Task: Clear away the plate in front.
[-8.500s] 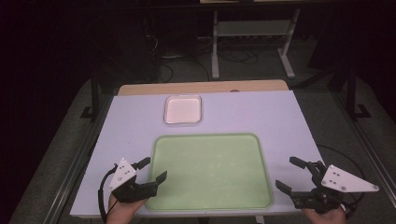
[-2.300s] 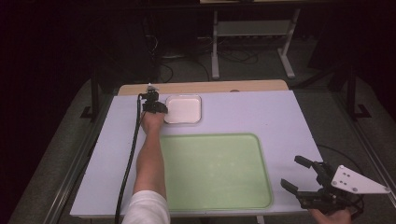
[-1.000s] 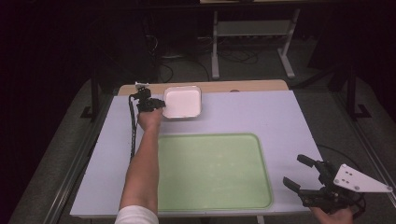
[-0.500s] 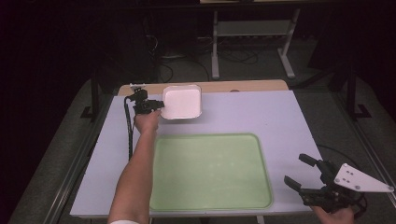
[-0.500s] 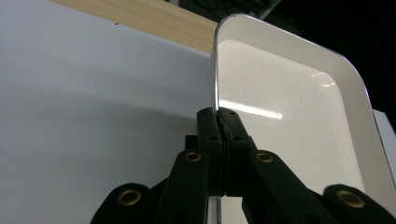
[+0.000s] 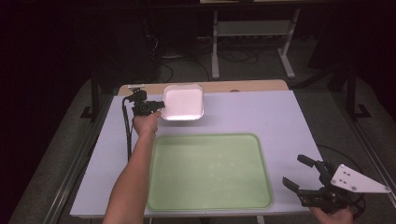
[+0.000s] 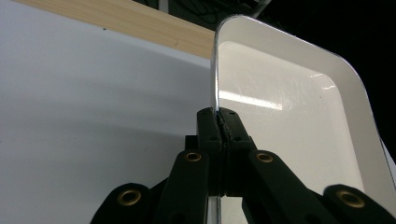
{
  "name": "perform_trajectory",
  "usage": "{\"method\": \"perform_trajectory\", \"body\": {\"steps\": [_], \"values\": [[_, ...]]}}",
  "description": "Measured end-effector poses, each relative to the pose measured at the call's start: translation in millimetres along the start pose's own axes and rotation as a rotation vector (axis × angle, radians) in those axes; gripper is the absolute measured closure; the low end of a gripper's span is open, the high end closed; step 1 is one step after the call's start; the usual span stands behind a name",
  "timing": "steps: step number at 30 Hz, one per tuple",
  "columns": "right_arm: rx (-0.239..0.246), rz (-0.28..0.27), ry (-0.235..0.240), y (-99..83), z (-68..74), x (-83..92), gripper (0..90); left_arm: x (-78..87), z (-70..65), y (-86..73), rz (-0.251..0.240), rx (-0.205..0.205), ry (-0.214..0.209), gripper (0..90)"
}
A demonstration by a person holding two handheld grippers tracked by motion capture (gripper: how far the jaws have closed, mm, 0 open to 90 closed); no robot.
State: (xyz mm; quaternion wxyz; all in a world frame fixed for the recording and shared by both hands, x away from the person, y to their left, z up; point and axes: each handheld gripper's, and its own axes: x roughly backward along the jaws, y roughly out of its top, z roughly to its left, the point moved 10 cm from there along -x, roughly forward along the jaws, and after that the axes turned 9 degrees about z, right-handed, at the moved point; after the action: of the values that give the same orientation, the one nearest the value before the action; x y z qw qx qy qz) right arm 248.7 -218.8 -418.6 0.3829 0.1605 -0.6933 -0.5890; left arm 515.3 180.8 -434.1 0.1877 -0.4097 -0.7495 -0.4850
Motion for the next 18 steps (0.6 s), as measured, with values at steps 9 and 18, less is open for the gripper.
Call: {"method": "perform_trajectory", "body": {"steps": [9,18], "values": [[0.005,0.000,-0.014,2.0,-0.5,-1.9,13.8,4.9,-5.1,-9.9,0.009,-0.014,-0.031,88.7],[0.004,0.007,-0.018,1.3,-0.7,-3.8,13.8,20.0,-9.1,-16.4,-0.006,-0.002,-0.061,88.7]]}}
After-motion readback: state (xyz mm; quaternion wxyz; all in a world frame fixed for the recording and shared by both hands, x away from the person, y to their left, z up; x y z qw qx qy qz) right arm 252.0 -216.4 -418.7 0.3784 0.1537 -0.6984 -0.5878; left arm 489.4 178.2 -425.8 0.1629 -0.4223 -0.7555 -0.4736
